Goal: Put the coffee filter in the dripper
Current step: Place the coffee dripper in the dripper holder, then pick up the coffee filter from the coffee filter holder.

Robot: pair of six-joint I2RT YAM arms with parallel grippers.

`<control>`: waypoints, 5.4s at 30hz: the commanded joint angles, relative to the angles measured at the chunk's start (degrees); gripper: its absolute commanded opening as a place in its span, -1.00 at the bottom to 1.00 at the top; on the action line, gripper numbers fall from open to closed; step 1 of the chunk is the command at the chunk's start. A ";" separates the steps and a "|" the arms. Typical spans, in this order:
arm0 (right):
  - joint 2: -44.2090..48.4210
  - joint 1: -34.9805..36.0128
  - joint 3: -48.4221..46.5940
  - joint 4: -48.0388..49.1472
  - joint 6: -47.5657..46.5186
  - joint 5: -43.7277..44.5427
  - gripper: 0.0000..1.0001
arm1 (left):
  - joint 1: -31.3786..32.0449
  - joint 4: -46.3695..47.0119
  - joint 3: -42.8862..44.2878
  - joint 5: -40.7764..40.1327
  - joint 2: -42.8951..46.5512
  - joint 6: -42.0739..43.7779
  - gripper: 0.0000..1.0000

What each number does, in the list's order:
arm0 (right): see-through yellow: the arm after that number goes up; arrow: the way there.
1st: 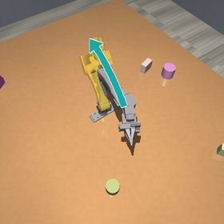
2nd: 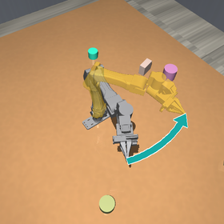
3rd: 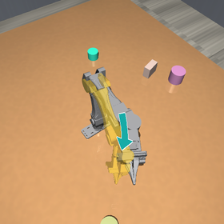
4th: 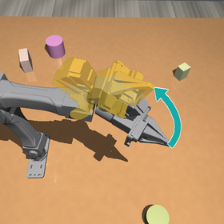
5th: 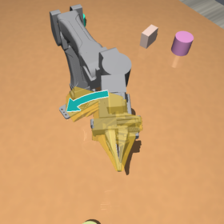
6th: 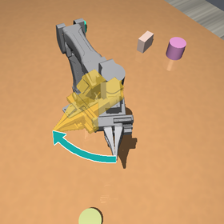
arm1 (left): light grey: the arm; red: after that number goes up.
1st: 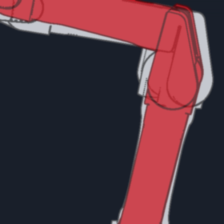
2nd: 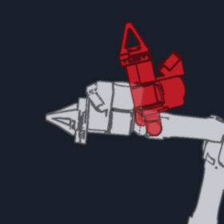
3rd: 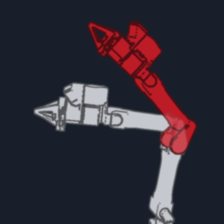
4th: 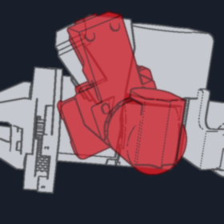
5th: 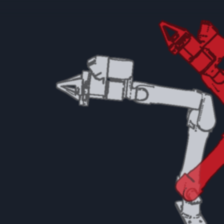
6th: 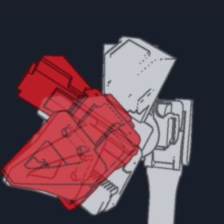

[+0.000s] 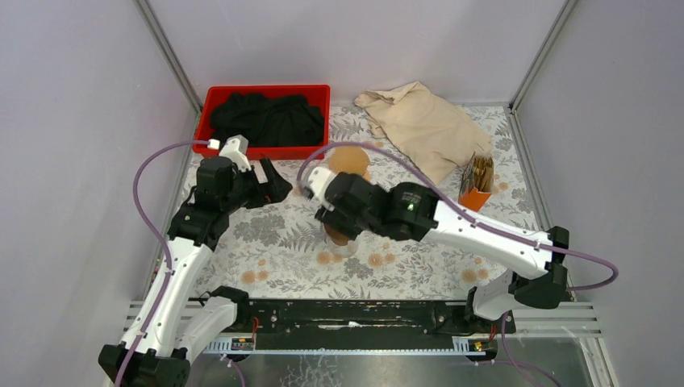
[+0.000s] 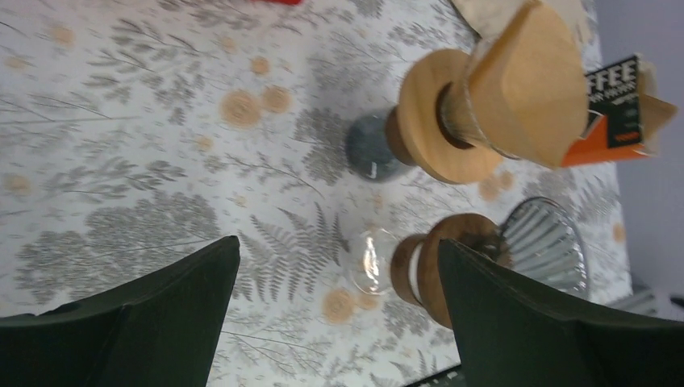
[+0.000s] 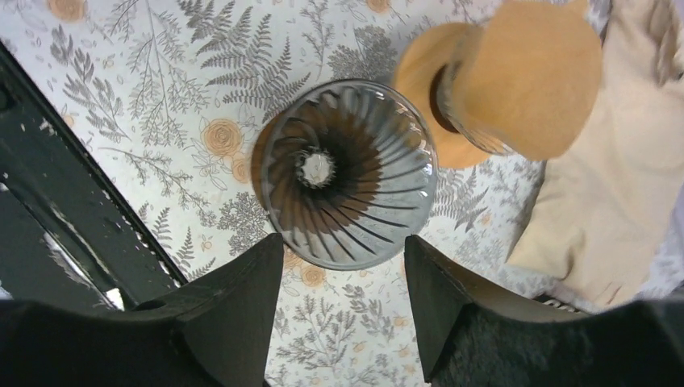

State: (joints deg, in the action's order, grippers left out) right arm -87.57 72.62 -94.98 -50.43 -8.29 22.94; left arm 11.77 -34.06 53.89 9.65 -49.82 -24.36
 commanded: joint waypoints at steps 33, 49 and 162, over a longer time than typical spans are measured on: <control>9.04 -25.60 19.81 18.58 26.44 -25.16 -0.20 | 19.14 8.36 -1.12 10.50 -9.46 -12.96 0.18; 6.90 -25.60 20.07 17.76 25.82 -29.39 -0.63 | 19.65 8.58 -3.04 9.55 -10.52 -12.31 -0.37; 20.85 -58.58 28.08 20.06 26.22 -0.22 0.11 | 4.78 -0.54 2.01 -6.84 -1.77 5.56 0.70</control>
State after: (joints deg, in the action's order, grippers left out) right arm -68.69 17.85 -69.32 -37.28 15.05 19.16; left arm 16.99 -35.62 55.57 6.94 -53.06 -23.77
